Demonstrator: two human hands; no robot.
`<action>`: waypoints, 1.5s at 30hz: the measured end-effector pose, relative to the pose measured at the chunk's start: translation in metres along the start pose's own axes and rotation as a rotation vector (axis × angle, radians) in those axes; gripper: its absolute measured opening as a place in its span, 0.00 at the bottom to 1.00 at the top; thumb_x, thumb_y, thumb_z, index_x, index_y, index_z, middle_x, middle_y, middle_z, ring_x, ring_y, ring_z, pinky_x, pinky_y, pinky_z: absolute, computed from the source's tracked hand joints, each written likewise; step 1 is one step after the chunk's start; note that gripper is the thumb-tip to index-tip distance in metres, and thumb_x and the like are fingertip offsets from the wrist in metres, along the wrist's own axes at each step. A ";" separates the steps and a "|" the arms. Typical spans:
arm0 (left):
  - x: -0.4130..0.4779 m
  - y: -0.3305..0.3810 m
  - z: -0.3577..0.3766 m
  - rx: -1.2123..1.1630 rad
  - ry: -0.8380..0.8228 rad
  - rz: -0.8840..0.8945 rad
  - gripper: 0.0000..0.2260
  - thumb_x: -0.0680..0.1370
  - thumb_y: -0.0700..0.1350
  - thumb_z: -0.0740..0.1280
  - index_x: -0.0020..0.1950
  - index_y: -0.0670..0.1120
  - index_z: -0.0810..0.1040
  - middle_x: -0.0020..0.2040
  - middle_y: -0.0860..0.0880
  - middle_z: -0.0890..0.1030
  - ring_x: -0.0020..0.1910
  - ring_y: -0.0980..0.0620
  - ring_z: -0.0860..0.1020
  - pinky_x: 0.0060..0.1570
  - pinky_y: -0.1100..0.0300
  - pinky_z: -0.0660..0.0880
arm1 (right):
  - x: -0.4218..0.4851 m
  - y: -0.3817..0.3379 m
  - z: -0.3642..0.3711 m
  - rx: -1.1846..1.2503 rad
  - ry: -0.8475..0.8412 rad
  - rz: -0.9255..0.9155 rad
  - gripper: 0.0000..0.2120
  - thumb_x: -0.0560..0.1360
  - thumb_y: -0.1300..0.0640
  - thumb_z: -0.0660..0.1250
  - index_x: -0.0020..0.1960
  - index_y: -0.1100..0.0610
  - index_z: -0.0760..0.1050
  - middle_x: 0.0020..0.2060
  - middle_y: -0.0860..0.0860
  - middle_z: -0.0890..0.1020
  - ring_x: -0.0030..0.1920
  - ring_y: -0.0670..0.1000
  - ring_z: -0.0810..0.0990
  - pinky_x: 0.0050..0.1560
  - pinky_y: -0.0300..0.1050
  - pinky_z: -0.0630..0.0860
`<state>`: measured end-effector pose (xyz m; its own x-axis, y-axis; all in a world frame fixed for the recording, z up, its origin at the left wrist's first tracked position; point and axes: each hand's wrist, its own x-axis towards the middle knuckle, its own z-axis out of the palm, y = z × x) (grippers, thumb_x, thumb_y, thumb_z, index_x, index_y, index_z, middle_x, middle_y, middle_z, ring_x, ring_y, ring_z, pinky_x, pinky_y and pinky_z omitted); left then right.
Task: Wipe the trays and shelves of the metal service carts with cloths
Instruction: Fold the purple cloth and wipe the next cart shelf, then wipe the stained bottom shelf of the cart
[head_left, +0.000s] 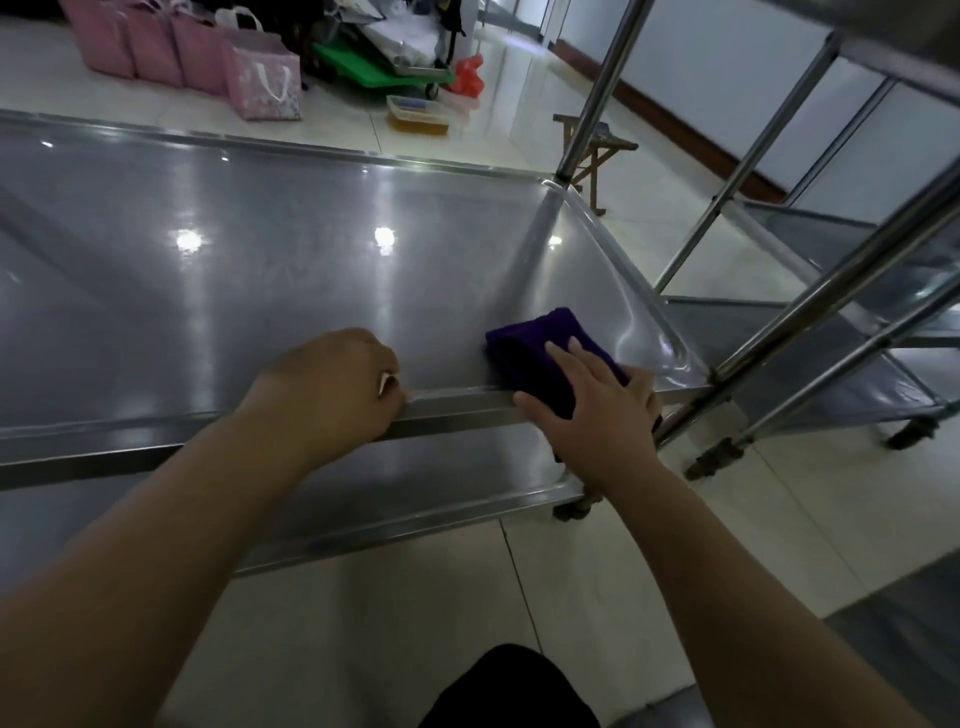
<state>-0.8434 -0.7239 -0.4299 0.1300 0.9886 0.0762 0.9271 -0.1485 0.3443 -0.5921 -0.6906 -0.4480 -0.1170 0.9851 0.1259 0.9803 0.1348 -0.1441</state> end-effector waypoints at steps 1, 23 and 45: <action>-0.010 -0.009 -0.004 0.031 0.009 0.005 0.12 0.75 0.56 0.61 0.44 0.50 0.79 0.45 0.52 0.75 0.42 0.52 0.75 0.42 0.55 0.75 | -0.002 -0.003 -0.001 0.018 0.011 -0.003 0.32 0.74 0.33 0.56 0.74 0.41 0.55 0.75 0.44 0.60 0.69 0.59 0.56 0.66 0.56 0.57; -0.278 -0.222 -0.011 0.103 0.204 -0.118 0.09 0.69 0.46 0.74 0.48 0.47 0.82 0.45 0.50 0.82 0.42 0.49 0.79 0.40 0.55 0.76 | -0.148 -0.263 0.103 0.305 0.103 -0.820 0.19 0.75 0.51 0.62 0.66 0.52 0.73 0.60 0.50 0.79 0.51 0.57 0.76 0.49 0.52 0.72; -0.294 -0.369 0.072 -0.283 0.763 -0.667 0.23 0.77 0.49 0.64 0.68 0.53 0.56 0.63 0.43 0.74 0.55 0.43 0.78 0.48 0.52 0.75 | -0.138 -0.459 0.345 0.066 -0.341 -0.857 0.26 0.79 0.39 0.47 0.75 0.39 0.46 0.76 0.48 0.53 0.68 0.58 0.55 0.66 0.55 0.53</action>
<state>-1.1982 -0.9581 -0.6468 -0.7236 0.6082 0.3263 0.6005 0.3216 0.7321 -1.0811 -0.8517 -0.7377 -0.8489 0.5226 -0.0791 0.5273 0.8275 -0.1927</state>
